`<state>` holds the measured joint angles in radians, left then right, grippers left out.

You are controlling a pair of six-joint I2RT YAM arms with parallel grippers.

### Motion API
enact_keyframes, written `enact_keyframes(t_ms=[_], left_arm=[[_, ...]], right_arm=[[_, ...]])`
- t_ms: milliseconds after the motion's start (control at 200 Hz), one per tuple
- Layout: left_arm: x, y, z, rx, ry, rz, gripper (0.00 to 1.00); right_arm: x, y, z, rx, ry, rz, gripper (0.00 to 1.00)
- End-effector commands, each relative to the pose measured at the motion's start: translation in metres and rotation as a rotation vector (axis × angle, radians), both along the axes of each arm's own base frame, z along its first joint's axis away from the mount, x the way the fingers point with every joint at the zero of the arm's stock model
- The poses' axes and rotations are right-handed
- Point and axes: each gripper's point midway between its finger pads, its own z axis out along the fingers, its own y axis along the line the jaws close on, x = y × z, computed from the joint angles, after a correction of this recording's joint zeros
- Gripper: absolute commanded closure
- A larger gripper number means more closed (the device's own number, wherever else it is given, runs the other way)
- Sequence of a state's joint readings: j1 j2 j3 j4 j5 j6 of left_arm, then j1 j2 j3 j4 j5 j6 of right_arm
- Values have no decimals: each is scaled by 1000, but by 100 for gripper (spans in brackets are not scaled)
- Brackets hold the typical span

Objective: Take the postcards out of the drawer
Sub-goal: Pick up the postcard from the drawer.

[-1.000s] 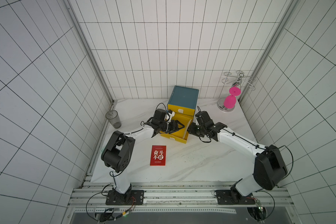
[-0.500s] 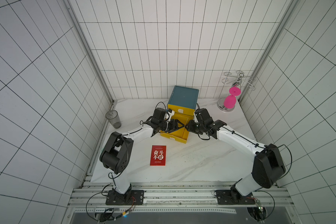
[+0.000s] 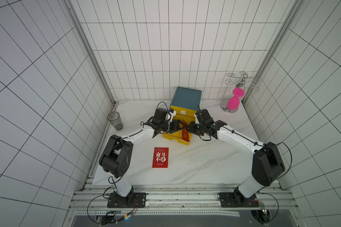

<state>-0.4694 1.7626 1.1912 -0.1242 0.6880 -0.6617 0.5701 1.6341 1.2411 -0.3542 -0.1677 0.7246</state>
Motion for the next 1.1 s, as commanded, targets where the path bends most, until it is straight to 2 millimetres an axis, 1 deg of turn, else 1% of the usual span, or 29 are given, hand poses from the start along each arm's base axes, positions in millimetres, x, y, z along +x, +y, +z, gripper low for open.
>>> enact_keyframes(t_ms=[0, 115, 250, 465, 670, 820, 920, 1049, 1094], left_arm=[[6, 1, 17, -5, -55, 3, 37], [7, 2, 11, 18, -35, 12, 41], [9, 5, 5, 45, -14, 31, 51], [11, 9, 10, 64, -16, 62, 61], [11, 7, 6, 91, -4, 56, 63], [11, 0, 5, 100, -6, 45, 63], [10, -5, 4, 118, -5, 34, 65], [11, -9, -2, 155, 1, 26, 66], [11, -9, -6, 163, 12, 25, 69]], right_arm=[[6, 7, 19, 20, -35, 11, 63], [5, 3, 23, 17, -47, 2, 63], [4, -1, 30, 13, -62, -6, 63], [1, -9, 44, 15, -89, -20, 63], [-2, -16, 49, 15, -94, -32, 64], [-3, -20, 49, 16, -94, -37, 64], [-3, -22, 51, 18, -95, -39, 64], [-4, -25, 52, 16, -98, -42, 64], [-4, -26, 52, 15, -97, -45, 63]])
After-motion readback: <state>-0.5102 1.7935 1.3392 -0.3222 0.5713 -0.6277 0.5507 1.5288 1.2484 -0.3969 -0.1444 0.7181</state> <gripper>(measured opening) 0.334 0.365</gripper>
